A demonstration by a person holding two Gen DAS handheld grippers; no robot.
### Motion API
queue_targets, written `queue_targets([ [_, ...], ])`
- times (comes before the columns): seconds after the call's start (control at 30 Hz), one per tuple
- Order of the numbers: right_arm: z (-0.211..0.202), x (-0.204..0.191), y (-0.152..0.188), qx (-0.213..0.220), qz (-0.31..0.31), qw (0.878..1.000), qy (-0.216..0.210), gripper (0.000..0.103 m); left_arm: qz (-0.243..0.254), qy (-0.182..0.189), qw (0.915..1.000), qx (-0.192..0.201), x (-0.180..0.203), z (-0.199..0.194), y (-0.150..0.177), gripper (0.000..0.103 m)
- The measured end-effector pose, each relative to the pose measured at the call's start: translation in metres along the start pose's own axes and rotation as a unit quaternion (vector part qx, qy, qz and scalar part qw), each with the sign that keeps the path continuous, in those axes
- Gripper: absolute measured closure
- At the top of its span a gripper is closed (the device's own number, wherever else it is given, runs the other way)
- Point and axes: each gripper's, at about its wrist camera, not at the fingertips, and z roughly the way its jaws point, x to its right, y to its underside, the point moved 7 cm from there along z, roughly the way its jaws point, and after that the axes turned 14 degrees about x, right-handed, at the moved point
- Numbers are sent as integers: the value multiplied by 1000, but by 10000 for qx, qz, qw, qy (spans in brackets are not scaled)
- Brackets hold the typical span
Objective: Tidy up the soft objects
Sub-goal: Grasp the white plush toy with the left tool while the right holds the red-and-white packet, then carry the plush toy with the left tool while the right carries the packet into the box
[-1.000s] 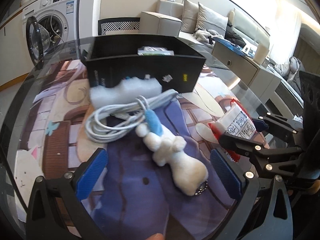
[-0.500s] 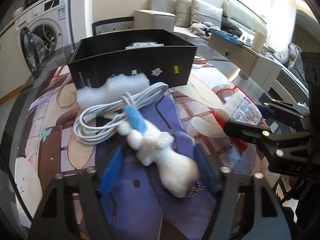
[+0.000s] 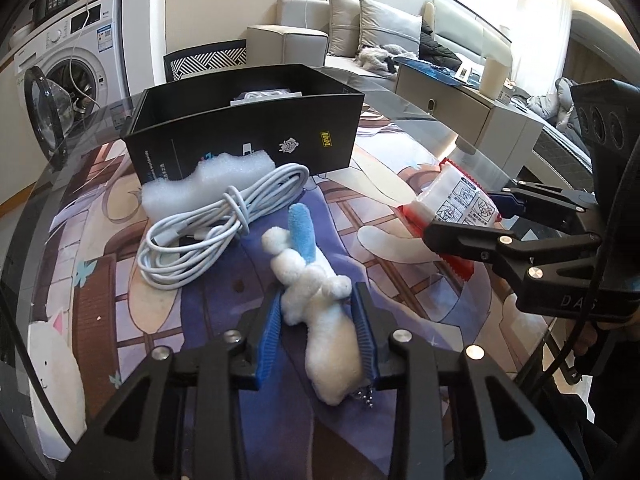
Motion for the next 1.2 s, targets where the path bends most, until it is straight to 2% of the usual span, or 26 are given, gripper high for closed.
queue_targets([
  [0.33, -2, -2, -3, 38, -14, 10000, -19, 52, -69, 105, 9999, 81, -2, -6, -2, 74],
  [0.6, -6, -7, -8, 113, -72, 9999, -73, 52, -165, 156, 9993, 295, -6, -21, -11, 74],
  [0.87, -14, -16, -23, 357, -220, 9990, -130, 52, -302, 118, 9978, 573, -16, -33, -24, 74],
  [1.2, -10, -23, -43, 439, -308, 9984, -190, 52, -364, 10, 9961, 806, -29, -39, -47, 74],
])
